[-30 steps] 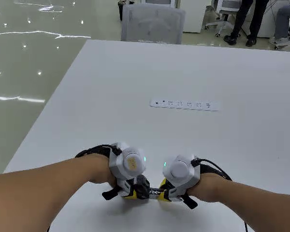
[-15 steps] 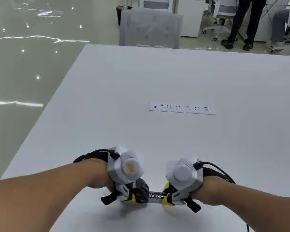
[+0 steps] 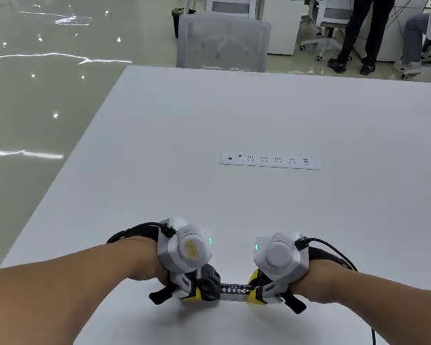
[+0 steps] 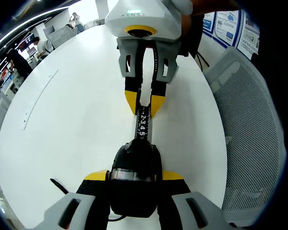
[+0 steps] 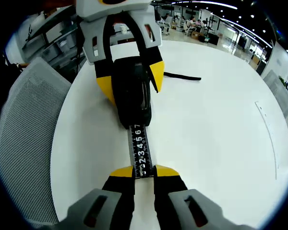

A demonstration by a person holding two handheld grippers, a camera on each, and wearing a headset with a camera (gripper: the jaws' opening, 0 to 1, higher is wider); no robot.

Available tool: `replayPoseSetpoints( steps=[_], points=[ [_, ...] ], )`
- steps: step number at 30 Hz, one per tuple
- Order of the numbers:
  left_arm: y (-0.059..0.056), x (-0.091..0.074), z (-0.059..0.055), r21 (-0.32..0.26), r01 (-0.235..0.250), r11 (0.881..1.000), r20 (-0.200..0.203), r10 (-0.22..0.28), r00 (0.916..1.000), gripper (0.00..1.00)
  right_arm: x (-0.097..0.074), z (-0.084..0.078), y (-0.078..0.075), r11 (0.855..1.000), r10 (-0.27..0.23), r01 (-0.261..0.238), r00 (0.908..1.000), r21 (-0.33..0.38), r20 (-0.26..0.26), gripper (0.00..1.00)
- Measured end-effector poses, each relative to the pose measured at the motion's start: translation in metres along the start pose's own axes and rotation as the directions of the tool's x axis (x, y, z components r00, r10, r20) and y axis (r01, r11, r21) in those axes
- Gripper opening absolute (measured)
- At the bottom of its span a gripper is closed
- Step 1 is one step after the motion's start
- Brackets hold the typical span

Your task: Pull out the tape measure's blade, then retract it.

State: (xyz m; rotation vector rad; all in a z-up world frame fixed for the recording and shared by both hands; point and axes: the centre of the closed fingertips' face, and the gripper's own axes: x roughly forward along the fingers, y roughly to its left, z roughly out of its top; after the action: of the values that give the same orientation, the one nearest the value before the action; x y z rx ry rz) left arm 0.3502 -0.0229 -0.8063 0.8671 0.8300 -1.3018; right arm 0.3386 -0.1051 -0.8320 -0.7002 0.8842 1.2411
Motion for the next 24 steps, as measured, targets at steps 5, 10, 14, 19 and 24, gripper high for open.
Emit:
replayPoseSetpoints(
  steps=[5,10,14,19,24],
  points=[
    [0.001,0.0,0.0,-0.006,0.003,1.0,0.0,-0.003,1.0,0.35,-0.003,-0.005,-0.002,1.0,-0.004,0.004,1.0,0.001,0.0,0.13],
    [0.001,0.0,0.0,-0.013,0.002,1.0,0.005,-0.002,1.0,0.35,-0.007,-0.01,-0.002,1.0,-0.006,0.006,1.0,0.004,-0.005,0.13],
    [0.001,0.0,0.001,-0.016,0.001,1.0,0.006,-0.001,1.0,0.35,-0.01,-0.015,-0.004,1.0,-0.01,0.01,0.9999,0.002,-0.01,0.13],
    [0.001,0.0,0.001,-0.018,-0.001,1.0,0.008,0.002,1.0,0.35,-0.013,-0.021,-0.005,1.0,-0.012,0.012,0.9999,0.007,-0.01,0.13],
    [0.002,0.001,0.0,-0.018,-0.001,1.0,0.008,0.002,1.0,0.35,-0.016,-0.026,-0.006,1.0,-0.013,0.013,0.9999,0.012,-0.009,0.13]
  ],
)
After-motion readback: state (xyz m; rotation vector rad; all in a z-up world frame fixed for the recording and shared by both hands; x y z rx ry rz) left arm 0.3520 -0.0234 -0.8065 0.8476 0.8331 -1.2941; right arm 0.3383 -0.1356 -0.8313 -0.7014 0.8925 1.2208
